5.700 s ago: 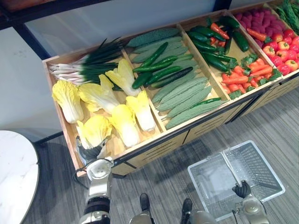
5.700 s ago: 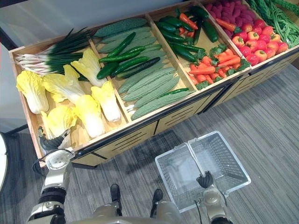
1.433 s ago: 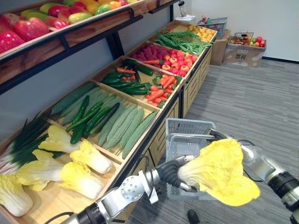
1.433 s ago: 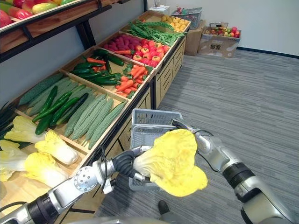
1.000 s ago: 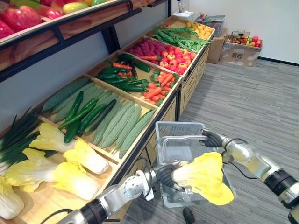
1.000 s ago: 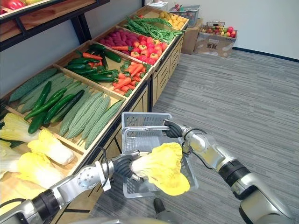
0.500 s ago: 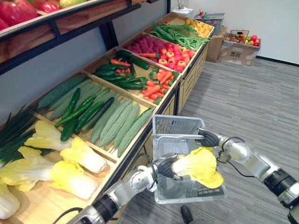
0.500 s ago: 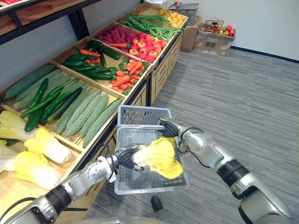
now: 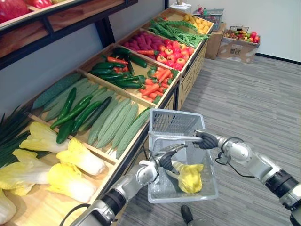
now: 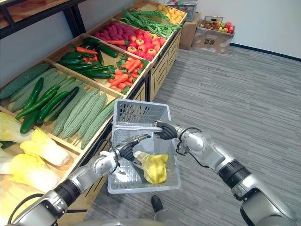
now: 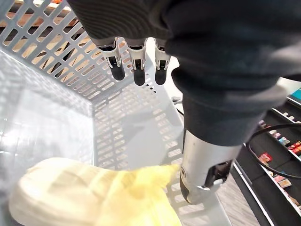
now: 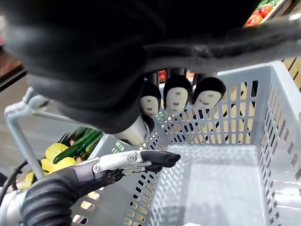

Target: Pick vegetable in the basket

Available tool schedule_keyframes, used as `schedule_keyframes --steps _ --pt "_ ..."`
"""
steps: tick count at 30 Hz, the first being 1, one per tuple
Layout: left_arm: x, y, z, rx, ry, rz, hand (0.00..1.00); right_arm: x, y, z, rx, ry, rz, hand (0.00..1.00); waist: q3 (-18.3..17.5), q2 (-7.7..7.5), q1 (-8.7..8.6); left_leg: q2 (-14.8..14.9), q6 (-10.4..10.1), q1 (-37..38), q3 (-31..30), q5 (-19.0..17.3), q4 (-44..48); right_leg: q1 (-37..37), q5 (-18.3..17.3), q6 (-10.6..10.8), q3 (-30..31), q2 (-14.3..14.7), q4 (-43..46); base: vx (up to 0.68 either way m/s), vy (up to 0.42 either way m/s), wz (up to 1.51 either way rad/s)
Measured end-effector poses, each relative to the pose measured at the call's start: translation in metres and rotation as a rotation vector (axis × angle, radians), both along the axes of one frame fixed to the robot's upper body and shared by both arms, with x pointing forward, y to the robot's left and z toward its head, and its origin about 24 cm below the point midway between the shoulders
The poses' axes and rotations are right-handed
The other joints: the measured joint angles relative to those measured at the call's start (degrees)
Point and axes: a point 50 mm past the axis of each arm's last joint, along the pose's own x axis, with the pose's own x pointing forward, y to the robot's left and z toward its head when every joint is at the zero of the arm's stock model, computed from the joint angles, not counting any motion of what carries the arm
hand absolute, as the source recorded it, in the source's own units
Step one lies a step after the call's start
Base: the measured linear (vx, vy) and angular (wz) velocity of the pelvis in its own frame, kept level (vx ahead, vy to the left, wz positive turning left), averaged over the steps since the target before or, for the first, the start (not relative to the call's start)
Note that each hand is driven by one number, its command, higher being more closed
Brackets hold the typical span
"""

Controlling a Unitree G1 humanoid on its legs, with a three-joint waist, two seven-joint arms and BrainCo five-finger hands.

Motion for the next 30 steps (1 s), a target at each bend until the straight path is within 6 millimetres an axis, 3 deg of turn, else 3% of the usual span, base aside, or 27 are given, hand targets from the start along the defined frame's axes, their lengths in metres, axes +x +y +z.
schedule_keyframes --steps 11,14,22,26,28,30 --pt "0.002 -0.005 0.005 -0.017 -0.013 -0.008 0.0 0.0 -0.003 0.001 -0.013 0.012 0.0 1.0 0.01 -0.01 -0.01 -0.06 0.24 -0.4 -1.55 0.16 0.06 0.28 -0.01 0.0 -1.53 -0.63 0.13 -0.03 -0.033 0.07" --pt "0.0 -0.018 0.026 -0.074 -0.082 -0.064 0.0 0.0 -0.006 0.0 -0.043 0.001 -0.004 1.0 0.02 -0.03 0.0 -0.31 0.42 -0.93 -2.64 0.28 0.05 0.3 -0.11 0.12 -2.57 -1.17 0.14 -0.04 -0.036 0.16" --pt "-0.006 -0.026 0.042 -0.125 -0.073 -0.092 0.0 -0.007 -0.016 -0.008 -0.007 -0.004 -0.062 1.0 0.18 -0.31 0.12 -0.6 0.67 -1.02 -5.33 0.4 -0.01 1.6 -0.94 0.31 -5.48 -2.29 0.52 -0.03 -0.027 0.21" --pt "-0.026 -0.045 0.069 -0.295 -0.086 -0.189 0.0 -0.004 -0.039 -0.022 0.024 0.01 -0.224 1.0 0.38 -0.72 0.9 -0.7 0.85 -1.17 -6.92 0.52 0.02 2.36 -1.03 0.43 -7.12 -2.72 0.6 -0.02 -0.025 0.22" --pt "-0.057 -0.069 0.117 -0.529 -0.194 -0.388 0.0 -0.007 -0.052 -0.041 0.007 0.071 -0.315 1.0 0.47 -0.91 1.71 -0.97 1.42 -2.09 -8.68 0.89 -0.07 2.39 -1.09 0.52 -8.68 -3.33 0.59 -0.03 -0.025 0.35" --pt "-0.071 -0.076 0.137 -0.658 -0.223 -0.469 0.0 -0.01 -0.054 -0.052 -0.007 0.109 -0.343 1.0 0.46 -0.86 1.94 -1.17 1.66 -2.34 -9.59 1.06 -0.18 2.62 -1.22 0.69 -9.67 -3.7 0.58 -0.02 -0.018 0.34"
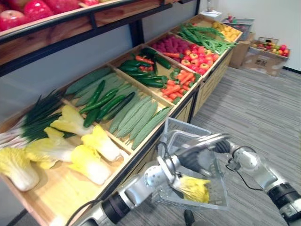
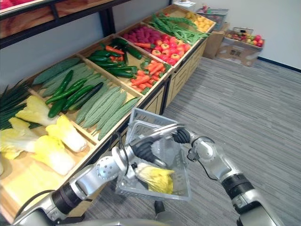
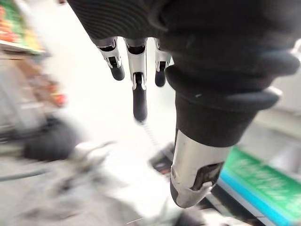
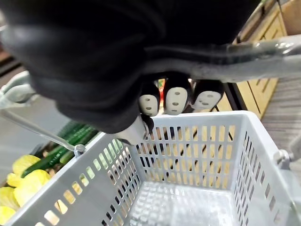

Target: Pick vegetable in the basket

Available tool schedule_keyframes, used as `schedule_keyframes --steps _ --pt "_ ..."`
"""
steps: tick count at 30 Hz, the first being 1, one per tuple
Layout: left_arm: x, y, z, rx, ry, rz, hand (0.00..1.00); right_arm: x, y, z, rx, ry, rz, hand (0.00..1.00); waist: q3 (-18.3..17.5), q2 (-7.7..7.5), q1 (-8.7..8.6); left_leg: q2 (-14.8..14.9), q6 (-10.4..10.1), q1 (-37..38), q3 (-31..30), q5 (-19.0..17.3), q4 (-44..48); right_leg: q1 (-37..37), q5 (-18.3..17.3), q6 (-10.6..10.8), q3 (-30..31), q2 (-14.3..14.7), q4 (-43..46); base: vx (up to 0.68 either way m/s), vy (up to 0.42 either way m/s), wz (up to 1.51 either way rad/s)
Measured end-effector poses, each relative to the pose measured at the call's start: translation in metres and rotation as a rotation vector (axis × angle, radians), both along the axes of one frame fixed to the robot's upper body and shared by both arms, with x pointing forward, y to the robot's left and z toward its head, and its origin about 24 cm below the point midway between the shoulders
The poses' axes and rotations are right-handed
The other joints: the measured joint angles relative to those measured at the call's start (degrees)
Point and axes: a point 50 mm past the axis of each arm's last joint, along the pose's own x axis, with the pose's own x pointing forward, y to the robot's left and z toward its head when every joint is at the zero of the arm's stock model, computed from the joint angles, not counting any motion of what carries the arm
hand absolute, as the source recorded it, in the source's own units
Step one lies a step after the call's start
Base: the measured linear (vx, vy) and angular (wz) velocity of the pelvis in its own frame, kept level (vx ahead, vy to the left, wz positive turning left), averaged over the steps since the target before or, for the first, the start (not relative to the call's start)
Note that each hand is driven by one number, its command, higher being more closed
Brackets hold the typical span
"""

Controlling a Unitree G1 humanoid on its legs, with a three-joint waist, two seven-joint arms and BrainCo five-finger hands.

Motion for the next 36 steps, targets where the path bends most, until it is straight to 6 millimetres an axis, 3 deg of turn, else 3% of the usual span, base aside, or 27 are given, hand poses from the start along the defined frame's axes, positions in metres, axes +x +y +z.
schedule_keyframes --steps 1,3,7,12,17,20,23,30,33,36 --pt "-0.01 -0.003 0.013 -0.093 -0.006 -0.065 0.0 -0.007 -0.004 -0.014 -0.037 0.048 -0.027 1.0 -0.02 0.06 0.61 -0.26 0.15 -0.4 -1.23 0.1 -0.09 0.53 -0.16 0.14 -0.87 -0.41 -0.02 -0.04 -0.017 0.4" --pt "-0.011 -0.001 0.015 -0.135 0.04 -0.081 0.0 -0.013 -0.014 -0.024 -0.062 0.086 -0.069 1.0 -0.03 0.06 0.93 -0.7 0.37 -0.54 -2.58 0.26 -0.67 0.82 -0.26 0.19 -1.99 -0.89 -0.02 -0.05 -0.008 0.37" --pt "-0.016 0.013 -0.001 -0.13 0.166 -0.074 0.0 -0.02 -0.031 -0.026 -0.019 0.08 -0.179 1.0 -0.11 0.23 1.13 -1.9 1.21 -0.83 -4.85 1.17 -2.4 1.1 -0.79 0.33 -4.24 -1.99 -0.01 -0.04 -0.01 0.28" --pt "-0.027 0.017 0.008 -0.194 0.181 -0.103 0.0 -0.023 -0.04 -0.027 0.005 0.056 -0.247 1.0 -0.52 0.75 1.38 -2.99 1.69 -1.47 -7.95 2.72 -4.1 1.69 -1.03 0.66 -7.13 -3.1 -0.12 -0.01 -0.011 0.35" --pt "-0.024 0.031 0.01 -0.234 0.183 -0.03 0.0 -0.034 -0.062 -0.045 0.041 0.111 -0.395 1.0 -0.97 1.47 2.4 -4.05 2.85 -2.85 -12.5 4.68 -5.79 1.75 -1.22 0.77 -11.0 -4.27 -0.4 0.02 -0.01 0.44" --pt "-0.016 0.049 0.007 -0.267 0.196 0.098 0.0 -0.049 -0.08 -0.062 0.069 0.166 -0.53 1.0 -0.97 1.46 2.73 -4.44 3.27 -3.99 -16.53 5.41 -5.78 3.0 -1.5 0.76 -14.39 -4.91 -1.06 0.02 -0.011 0.66" --pt "-0.008 0.083 0.002 -0.317 0.213 0.309 0.0 -0.066 -0.097 -0.08 0.108 0.222 -0.693 1.0 -0.99 1.41 3.08 -4.84 3.68 -5.39 -20.02 6.12 -5.79 4.05 -1.52 0.76 -17.42 -5.37 -2.1 0.01 0.011 0.57" --pt "-0.004 0.153 -0.011 -0.448 0.233 0.774 0.0 -0.132 -0.129 -0.122 0.175 0.382 -1.062 1.0 -1.56 1.12 3.75 -5.82 4.04 -8.25 -27.28 7.5 -5.85 5.82 -1.66 0.93 -23.93 -5.79 -3.86 0.02 0.012 0.49" --pt "-0.003 0.177 -0.028 -0.419 0.27 0.953 0.0 -0.169 -0.137 -0.137 0.22 0.461 -1.236 1.0 -1.75 0.73 3.81 -6.41 4.3 -9.41 -31.21 8.31 -5.84 6.84 -2.26 0.99 -27.67 -6.0 -4.08 0.02 0.019 0.61" --pt "-0.004 0.195 -0.048 -0.356 0.32 1.1 0.0 -0.189 -0.141 -0.142 0.254 0.465 -1.347 1.0 -2.33 0.44 3.6 -6.69 4.19 -9.69 -33.61 8.64 -5.86 7.62 -3.06 0.64 -29.9 -6.07 -3.87 0.02 0.017 0.45"
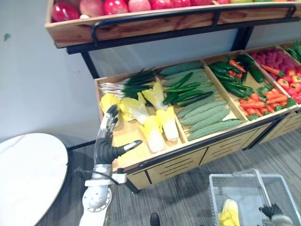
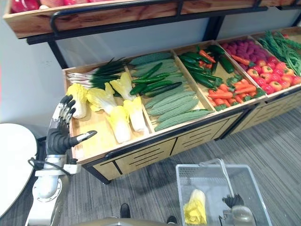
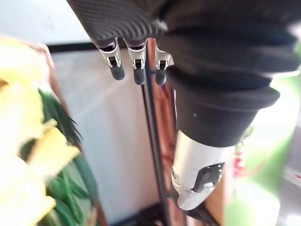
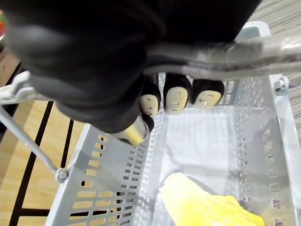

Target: Pick vegetable in the basket

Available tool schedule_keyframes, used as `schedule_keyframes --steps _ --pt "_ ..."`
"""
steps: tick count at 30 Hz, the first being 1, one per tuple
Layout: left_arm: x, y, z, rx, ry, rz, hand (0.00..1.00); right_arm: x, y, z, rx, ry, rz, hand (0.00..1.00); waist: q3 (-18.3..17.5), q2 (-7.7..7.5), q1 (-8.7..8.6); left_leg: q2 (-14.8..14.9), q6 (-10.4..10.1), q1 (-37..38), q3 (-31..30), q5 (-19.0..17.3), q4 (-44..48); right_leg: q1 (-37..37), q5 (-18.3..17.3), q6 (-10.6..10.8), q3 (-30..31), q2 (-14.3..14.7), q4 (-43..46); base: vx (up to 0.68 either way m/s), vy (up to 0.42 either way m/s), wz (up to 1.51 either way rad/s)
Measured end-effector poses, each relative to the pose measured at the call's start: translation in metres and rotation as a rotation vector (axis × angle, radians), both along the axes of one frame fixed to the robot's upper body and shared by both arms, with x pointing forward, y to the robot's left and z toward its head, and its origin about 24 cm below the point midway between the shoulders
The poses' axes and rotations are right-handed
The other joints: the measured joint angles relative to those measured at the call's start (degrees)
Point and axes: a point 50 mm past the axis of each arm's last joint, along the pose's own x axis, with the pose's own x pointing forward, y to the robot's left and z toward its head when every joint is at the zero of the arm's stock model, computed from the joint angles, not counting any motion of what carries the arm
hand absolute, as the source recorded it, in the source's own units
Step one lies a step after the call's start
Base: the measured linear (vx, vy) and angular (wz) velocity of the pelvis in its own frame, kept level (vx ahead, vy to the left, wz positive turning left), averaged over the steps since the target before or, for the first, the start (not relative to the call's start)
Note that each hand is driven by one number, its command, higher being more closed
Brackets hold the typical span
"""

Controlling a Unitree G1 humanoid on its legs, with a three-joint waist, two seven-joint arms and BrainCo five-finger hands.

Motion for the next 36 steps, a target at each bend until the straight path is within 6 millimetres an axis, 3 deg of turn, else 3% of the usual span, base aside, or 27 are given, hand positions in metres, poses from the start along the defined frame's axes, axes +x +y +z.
schedule_keyframes --steps 5,11,17,20,23,26,27,28,30,36 --pt "-0.008 0.036 -0.052 -0.06 0.23 0.247 0.0 -0.025 0.01 -0.011 0.039 -0.002 -0.138 1.0 -2.06 -0.83 -0.18 -0.09 -0.42 -0.8 -3.31 0.26 -0.02 0.12 -2.13 -0.55 -2.59 0.17 0.93 0.02 -0.013 0.27" --pt "-0.039 0.066 -0.117 -0.139 0.53 0.525 0.0 -0.044 0.04 -0.03 0.127 -0.006 -0.293 1.0 -2.91 -1.76 -0.25 -0.15 -0.76 -0.82 -7.05 0.5 -0.02 2.09 -3.31 -0.86 -6.27 0.4 1.02 0.05 -0.021 0.29" --pt "-0.101 0.09 -0.179 -0.236 0.868 0.789 0.0 -0.047 0.066 -0.04 0.184 -0.018 -0.349 1.0 -3.34 -1.65 -0.01 -0.02 -1.25 -0.11 -8.49 0.14 -0.03 3.13 -4.9 -0.54 -7.84 0.38 2.16 0.06 -0.033 0.14" --pt "-0.152 0.089 -0.214 -0.462 1.048 0.957 0.0 -0.043 0.073 -0.042 0.209 -0.03 -0.375 1.0 -3.48 -2.33 -0.12 0.13 -1.52 0.19 -8.5 -0.35 -0.03 3.2 -5.64 -0.57 -7.84 0.39 2.67 0.06 -0.03 0.0" --pt "-0.183 0.077 -0.232 -0.583 1.174 1.018 0.0 -0.042 0.075 -0.044 0.22 -0.021 -0.387 1.0 -3.44 -2.46 -0.18 0.21 -1.71 0.14 -8.53 -0.58 -0.03 3.14 -5.9 -0.54 -7.85 0.5 2.67 0.05 -0.028 0.0" --pt "-0.196 0.07 -0.239 -0.668 1.218 1.031 0.0 -0.038 0.078 -0.045 0.227 -0.013 -0.393 1.0 -3.23 -2.86 -0.23 0.24 -1.98 0.25 -8.61 -0.8 -0.02 3.21 -6.24 -0.53 -7.86 0.55 2.8 0.06 -0.031 0.0" --pt "-0.196 0.069 -0.239 -0.685 1.215 1.031 0.0 -0.037 0.079 -0.046 0.23 -0.012 -0.393 1.0 -3.5 -2.37 -0.27 0.22 -2.03 0.36 -8.6 -0.83 -0.02 3.3 -6.29 -0.54 -7.86 0.54 2.81 0.04 -0.019 0.0" --pt "-0.196 0.069 -0.24 -0.695 1.214 1.02 0.0 -0.036 0.08 -0.046 0.237 -0.008 -0.392 1.0 -3.11 -3.21 -0.41 0.22 -2.05 0.43 -8.61 -0.86 -0.02 3.38 -6.37 -0.53 -7.86 0.55 2.81 0.03 -0.015 0.0" --pt "-0.188 0.068 -0.24 -0.699 1.206 0.978 0.0 -0.032 0.082 -0.047 0.243 -0.009 -0.386 1.0 -2.65 -2.72 -0.51 0.07 -2.21 1.18 -8.6 -1.01 -0.02 4.12 -6.62 -0.51 -7.86 0.48 2.83 0.02 -0.008 0.0" --pt "-0.171 0.054 -0.246 -0.647 1.27 0.812 0.0 -0.027 0.085 -0.047 0.244 -0.005 -0.349 1.0 -2.12 -3.29 -0.91 -0.07 -2.28 1.48 -8.58 -1.42 -0.03 3.99 -7.66 -0.44 -7.83 0.33 3.7 0.02 -0.008 0.0"
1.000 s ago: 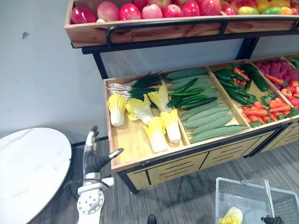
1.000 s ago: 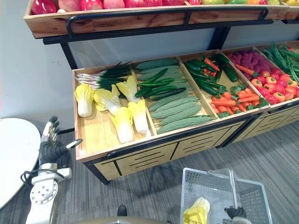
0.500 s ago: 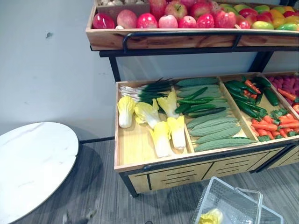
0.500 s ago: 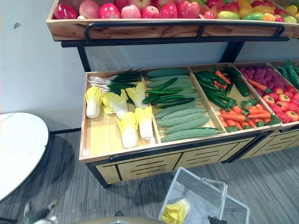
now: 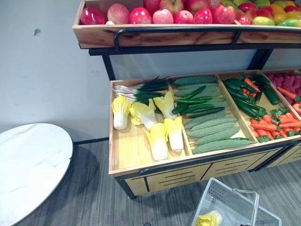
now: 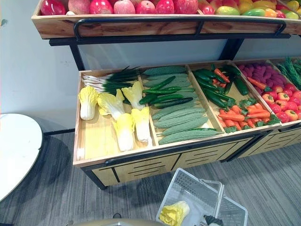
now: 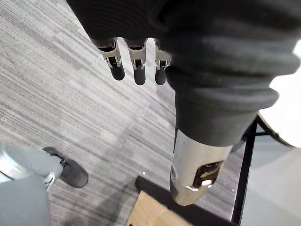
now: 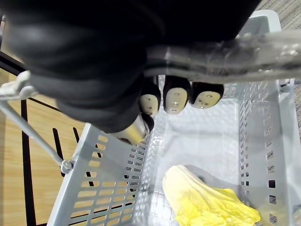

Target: Pick vegetable in the basket

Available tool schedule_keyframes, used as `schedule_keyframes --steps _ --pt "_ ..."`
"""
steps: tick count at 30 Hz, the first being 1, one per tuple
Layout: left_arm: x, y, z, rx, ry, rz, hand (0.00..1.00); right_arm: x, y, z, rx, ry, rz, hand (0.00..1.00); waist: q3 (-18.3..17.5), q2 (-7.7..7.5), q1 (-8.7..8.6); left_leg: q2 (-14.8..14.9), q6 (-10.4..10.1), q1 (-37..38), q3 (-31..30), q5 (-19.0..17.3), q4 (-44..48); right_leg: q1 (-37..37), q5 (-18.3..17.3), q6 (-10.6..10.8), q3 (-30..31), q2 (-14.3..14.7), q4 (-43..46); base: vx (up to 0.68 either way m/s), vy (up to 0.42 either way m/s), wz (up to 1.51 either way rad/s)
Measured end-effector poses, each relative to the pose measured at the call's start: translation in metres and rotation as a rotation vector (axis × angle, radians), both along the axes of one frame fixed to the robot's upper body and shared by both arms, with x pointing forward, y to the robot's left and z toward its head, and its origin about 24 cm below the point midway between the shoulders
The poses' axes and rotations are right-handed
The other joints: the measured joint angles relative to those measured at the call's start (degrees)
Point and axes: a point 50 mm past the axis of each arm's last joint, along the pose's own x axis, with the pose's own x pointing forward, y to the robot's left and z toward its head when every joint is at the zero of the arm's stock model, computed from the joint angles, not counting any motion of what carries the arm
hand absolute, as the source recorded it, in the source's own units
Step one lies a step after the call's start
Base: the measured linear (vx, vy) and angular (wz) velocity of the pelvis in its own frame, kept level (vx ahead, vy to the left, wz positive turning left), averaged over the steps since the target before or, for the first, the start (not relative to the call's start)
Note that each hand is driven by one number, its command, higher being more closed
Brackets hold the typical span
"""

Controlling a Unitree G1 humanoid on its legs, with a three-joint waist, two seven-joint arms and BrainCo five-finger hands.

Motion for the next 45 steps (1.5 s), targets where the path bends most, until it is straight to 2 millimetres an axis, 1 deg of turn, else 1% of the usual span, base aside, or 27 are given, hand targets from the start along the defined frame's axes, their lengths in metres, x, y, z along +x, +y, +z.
schedule_keyframes --steps 3,6,8,9,10,12,14,15,17,18,19,21,23,24,25,28,29,30,33,35,36,37,38,39,40,43,45 --pt "0.004 -0.005 -0.001 -0.016 -0.001 -0.055 0.0 0.002 0.0 0.0 0.0 -0.005 0.004 1.0 0.74 -0.13 0.06 -0.01 0.09 0.78 0.27 -0.43 0.25 0.54 -0.5 0.09 0.25 -0.1 0.31 0.05 -0.014 -0.03" --pt "0.002 -0.009 -0.002 -0.027 0.01 -0.096 0.0 0.006 0.0 0.001 -0.003 -0.014 0.005 1.0 2.12 -0.41 0.1 -0.4 0.13 2.21 1.43 -2.33 1.49 0.68 -2.37 0.61 1.55 -1.37 3.56 0.06 0.017 -0.18" --pt "0.004 -0.014 -0.004 -0.033 0.028 -0.164 0.0 0.014 -0.001 0.003 -0.009 -0.037 0.011 1.0 4.04 -0.75 0.16 -0.58 0.81 1.63 3.51 -8.01 9.09 0.24 -4.12 1.3 4.25 -3.29 8.5 0.07 0.067 -0.47" --pt "0.004 -0.017 -0.005 -0.042 0.034 -0.179 0.0 0.014 -0.002 0.004 -0.014 -0.041 0.011 1.0 4.29 -0.53 0.12 -0.23 1.01 1.09 4.0 -9.52 11.38 -0.34 -4.29 1.45 5.42 -3.63 10.55 0.03 0.053 -0.46" --pt "0.003 -0.023 -0.007 -0.063 0.051 -0.217 0.0 0.017 -0.005 0.006 -0.03 -0.056 0.01 1.0 4.9 0.3 0.1 0.92 1.2 0.38 5.06 -11.55 15.4 -2.53 -4.29 1.46 8.06 -3.75 15.8 0.04 0.086 -0.5" --pt "0.006 -0.023 -0.007 -0.063 0.056 -0.278 0.0 0.021 -0.004 0.007 -0.037 -0.079 0.006 1.0 5.47 -0.14 0.05 1.98 1.7 0.53 8.26 -13.99 18.96 -5.39 -4.07 1.6 12.5 -3.76 20.22 0.06 0.104 -0.69" --pt "0.012 -0.017 -0.005 -0.038 0.064 -0.342 0.0 0.028 0.0 0.008 -0.034 -0.09 0.03 1.0 6.06 -0.23 0.15 3.04 1.97 0.71 11.75 -15.2 20.28 -6.24 -2.93 1.26 13.13 -3.52 19.09 0.04 0.09 -0.94" --pt "0.016 -0.017 -0.005 -0.031 0.064 -0.375 0.0 0.036 0.002 0.009 -0.036 -0.106 0.054 1.0 6.62 -0.11 0.08 3.98 2.1 1.26 13.91 -15.71 20.52 -6.39 -1.36 1.1 12.41 -2.98 18.03 -0.01 0.102 -1.39" --pt "0.023 -0.02 -0.005 -0.037 0.053 -0.417 0.0 0.049 0.004 0.012 -0.04 -0.135 0.078 1.0 7.78 0.6 0.15 5.65 2.34 1.79 18.89 -15.96 20.33 -7.78 2.96 -0.87 9.19 -2.04 15.16 -0.06 0.115 -1.4" --pt "0.027 -0.025 -0.006 -0.05 0.044 -0.44 0.0 0.056 0.005 0.014 -0.046 -0.148 0.102 1.0 8.38 1.89 0.4 6.93 3.1 2.54 23.06 -15.61 18.57 -7.48 5.09 -2.54 5.41 -1.43 12.25 -0.13 0.129 -1.62" --pt "0.031 -0.028 -0.006 -0.046 0.039 -0.47 0.0 0.063 0.006 0.017 -0.049 -0.166 0.117 1.0 9.59 1.84 0.63 6.56 3.5 4.14 27.72 -15.51 17.14 -8.02 1.84 -4.2 -2.71 -4.99 21.12 -0.16 0.12 -1.59" --pt "0.032 -0.025 -0.005 -0.035 0.048 -0.512 0.0 0.064 0.005 0.017 -0.051 -0.167 0.112 1.0 9.74 1.87 0.71 6.07 3.75 6.35 32.91 -15.38 15.95 -6.49 -0.83 -5.22 -10.17 -8.73 29.04 -0.13 0.073 -1.46" --pt "0.034 -0.023 -0.004 -0.023 0.039 -0.525 0.0 0.065 0.007 0.017 -0.05 -0.164 0.134 1.0 9.72 1.87 0.82 6.21 3.75 6.88 38.01 -15.37 15.94 -4.13 -1.32 -5.13 -13.83 -10.02 29.87 -0.05 -0.001 -1.44" --pt "0.035 -0.024 -0.003 -0.021 0.033 -0.533 0.0 0.068 0.009 0.017 -0.05 -0.16 0.159 1.0 9.66 1.65 0.88 6.2 3.72 6.76 40.89 -15.35 16.39 -3.95 -2.21 -3.68 -14.18 -10.08 26.98 -0.01 -0.06 -1.25" --pt "0.038 -0.023 -0.003 -0.018 0.028 -0.533 0.0 0.069 0.01 0.017 -0.052 -0.155 0.17 1.0 9.89 1.4 0.75 6.35 3.56 6.72 42.64 -15.19 16.73 -4.28 -2.61 -3.15 -14.15 -8.97 24.19 -0.02 -0.11 -1.36" --pt "0.041 -0.036 -0.005 -0.045 0.013 -0.526 0.0 0.063 0.0 0.018 -0.072 -0.139 0.152 1.0 10.14 3.16 0.22 6.51 2.66 6.48 45.23 -13.97 16.18 -3.5 -2.75 -2.87 -10.43 -4.1 12.42 0.0 -0.185 -1.06" --pt "0.042 -0.037 -0.006 -0.046 0.012 -0.529 0.0 0.062 -0.001 0.017 -0.073 -0.137 0.149 1.0 10.21 3.31 0.01 6.61 2.45 6.49 45.89 -13.82 16.18 -3.28 -2.73 -2.73 -9.98 -3.41 10.77 0.0 -0.179 -0.75" --pt "0.045 -0.039 -0.006 -0.05 0.007 -0.536 0.0 0.057 -0.002 0.016 -0.074 -0.127 0.137 1.0 10.19 3.81 -0.26 7.29 1.98 6.52 46.58 -13.49 16.35 -2.78 -2.1 -1.97 -9.23 -2.0 8.11 -0.02 -0.152 -0.47" --pt "0.05 -0.043 -0.005 -0.055 -0.011 -0.54 0.0 0.048 -0.002 0.014 -0.08 -0.103 0.128 1.0 9.88 4.29 -0.71 9.51 1.48 6.48 47.57 -12.92 18.8 -1.86 -0.36 -2.98 -7.29 0.54 3.85 -0.05 -0.139 -0.4" --pt "0.051 -0.043 -0.005 -0.053 -0.014 -0.539 0.0 0.05 -0.001 0.014 -0.087 -0.107 0.148 1.0 9.59 4.76 -0.71 11.81 1.32 6.13 48.63 -12.83 22.65 -1.72 0.73 -3.81 -4.84 2.04 1.65 -0.09 -0.114 -0.58" --pt "0.052 -0.043 -0.005 -0.052 -0.015 -0.537 0.0 0.052 0.001 0.015 -0.09 -0.108 0.17 1.0 9.97 4.15 -0.55 12.88 1.33 5.56 47.68 -12.82 25.27 -1.77 1.02 -4.2 -3.31 2.55 1.06 -0.06 -0.097 -0.82" --pt "0.051 -0.043 -0.005 -0.052 -0.019 -0.521 0.0 0.055 0.002 0.015 -0.092 -0.113 0.192 1.0 10.08 4.3 0.12 13.68 1.46 4.27 43.56 -12.35 29.42 -1.85 1.54 -4.86 -0.91 2.81 0.94 -0.06 -0.103 -1.07" --pt "0.05 -0.044 -0.005 -0.049 -0.023 -0.512 0.0 0.059 0.002 0.017 -0.102 -0.113 0.229 1.0 10.37 4.11 0.39 11.91 0.35 2.37 34.74 -13.59 29.7 -2.04 1.95 -5.11 1.93 2.64 0.92 -0.03 -0.063 -1.1" --pt "0.049 -0.045 -0.005 -0.049 -0.026 -0.509 0.0 0.062 0.001 0.018 -0.108 -0.113 0.245 1.0 10.47 4.27 0.41 10.65 0.06 2.23 29.71 -13.94 28.68 -2.09 2.2 -5.09 3.33 2.52 0.9 -0.04 -0.004 -1.2" --pt "0.046 -0.047 -0.005 -0.048 -0.024 -0.5 0.0 0.066 0.002 0.019 -0.112 -0.116 0.27 1.0 10.48 4.46 0.38 7.96 -0.87 2.04 20.98 -14.54 26.26 -2.4 2.67 -4.98 6.21 2.5 0.86 -0.03 0.04 -1.04" --pt "0.047 -0.046 -0.005 -0.041 -0.031 -0.498 0.0 0.072 0.004 0.021 -0.12 -0.143 0.305 1.0 10.42 4.78 0.52 5.04 -1.01 0.47 7.42 -14.59 21.48 -4.82 3.97 -3.83 12.36 2.89 0.88 -0.03 0.137 -1.16" --pt "0.045 -0.049 -0.006 -0.049 -0.03 -0.489 0.0 0.073 0.0 0.023 -0.13 -0.15 0.304 1.0 10.14 5.66 0.79 4.2 -1.21 -0.59 0.34 -13.88 19.16 -6.59 4.79 -2.55 15.65 3.62 0.57 -0.04 0.237 -0.99"
